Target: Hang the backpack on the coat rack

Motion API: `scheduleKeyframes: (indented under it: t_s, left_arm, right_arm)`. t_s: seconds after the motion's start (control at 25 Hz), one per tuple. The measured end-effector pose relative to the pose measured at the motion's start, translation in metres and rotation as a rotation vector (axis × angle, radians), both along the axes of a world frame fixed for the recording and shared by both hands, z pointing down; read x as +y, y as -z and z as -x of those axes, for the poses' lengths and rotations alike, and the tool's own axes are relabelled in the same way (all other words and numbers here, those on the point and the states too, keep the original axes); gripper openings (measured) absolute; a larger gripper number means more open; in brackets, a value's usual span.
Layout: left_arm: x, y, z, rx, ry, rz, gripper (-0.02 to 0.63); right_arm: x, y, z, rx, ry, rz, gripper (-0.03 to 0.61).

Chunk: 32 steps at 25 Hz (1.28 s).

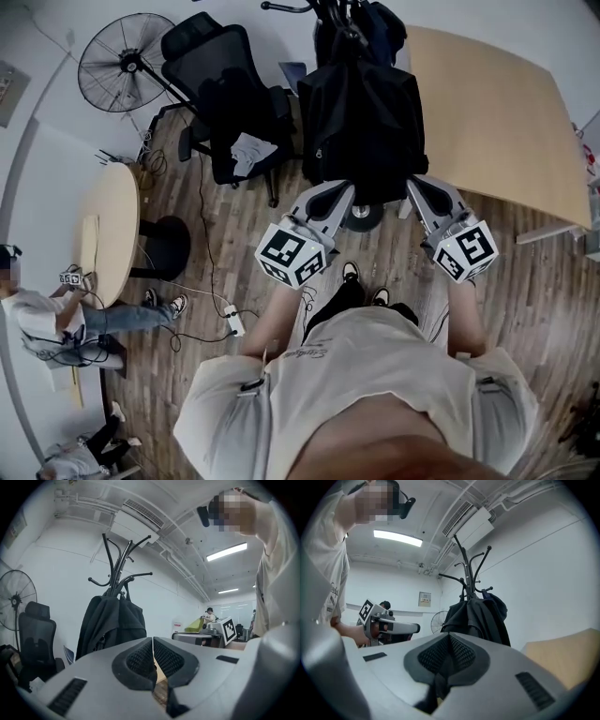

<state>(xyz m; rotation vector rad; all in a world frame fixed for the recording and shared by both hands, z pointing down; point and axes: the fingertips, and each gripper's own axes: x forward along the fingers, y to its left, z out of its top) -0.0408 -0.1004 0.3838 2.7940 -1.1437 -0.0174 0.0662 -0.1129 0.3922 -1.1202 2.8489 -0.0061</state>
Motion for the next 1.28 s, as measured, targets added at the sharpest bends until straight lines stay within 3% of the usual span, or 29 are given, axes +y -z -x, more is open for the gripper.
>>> scheduleKeyframes:
  t_s: [0.16, 0.56, 0.96, 1.28]
  left_arm:
    - [0.020, -0.013, -0.007, -0.034, 0.012, 0.020, 0.020]
    - [0.030, -0.014, -0.003, -0.013, 0.008, 0.023, 0.020]
    - [0.022, -0.004, 0.009, -0.005, -0.009, -0.013, 0.020]
    - [0.019, -0.008, 0.009, -0.004, -0.036, 0.010, 0.020]
  right_arm:
    - [0.017, -0.005, 0.002, -0.007, 0.023, 0.015, -0.005]
    - [0.039, 0.009, 0.000, 0.053, -0.012, -0.035, -0.005]
    - [0.042, 0.021, 0.018, 0.080, -0.017, -0.087, -0.005]
    - [0.031, 0.030, 0.026, 0.112, -0.011, -0.106, -0.005]
